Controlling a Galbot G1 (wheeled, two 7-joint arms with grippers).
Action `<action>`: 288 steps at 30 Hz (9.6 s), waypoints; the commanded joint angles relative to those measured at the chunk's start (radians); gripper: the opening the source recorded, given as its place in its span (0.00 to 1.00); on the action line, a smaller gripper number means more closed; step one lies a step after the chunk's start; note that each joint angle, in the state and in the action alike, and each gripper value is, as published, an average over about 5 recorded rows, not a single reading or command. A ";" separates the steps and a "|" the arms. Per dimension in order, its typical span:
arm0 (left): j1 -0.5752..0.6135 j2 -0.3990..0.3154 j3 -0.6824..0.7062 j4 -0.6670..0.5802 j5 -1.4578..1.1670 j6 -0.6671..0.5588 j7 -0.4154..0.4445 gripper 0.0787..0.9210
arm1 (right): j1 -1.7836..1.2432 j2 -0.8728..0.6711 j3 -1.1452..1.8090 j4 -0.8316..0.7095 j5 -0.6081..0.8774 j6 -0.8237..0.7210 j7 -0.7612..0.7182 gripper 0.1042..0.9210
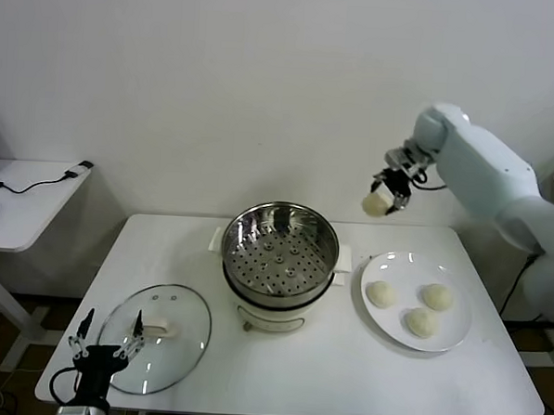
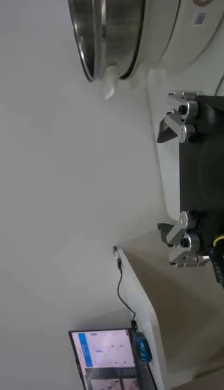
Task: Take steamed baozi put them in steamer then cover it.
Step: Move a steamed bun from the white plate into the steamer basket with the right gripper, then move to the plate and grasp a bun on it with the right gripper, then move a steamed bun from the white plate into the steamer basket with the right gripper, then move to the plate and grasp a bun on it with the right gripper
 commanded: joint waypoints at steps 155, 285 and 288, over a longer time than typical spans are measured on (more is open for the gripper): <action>0.094 -0.006 0.031 -0.058 0.008 0.019 -0.010 0.88 | 0.308 -0.203 -0.577 0.251 0.861 -0.617 0.174 0.73; 0.112 -0.025 0.042 -0.051 0.080 0.030 -0.027 0.88 | -0.484 -0.558 -0.087 0.438 0.137 -0.499 0.202 0.78; 0.112 -0.026 0.042 -0.051 0.080 0.029 -0.027 0.88 | -0.475 -0.558 -0.087 0.433 0.138 -0.485 0.195 0.76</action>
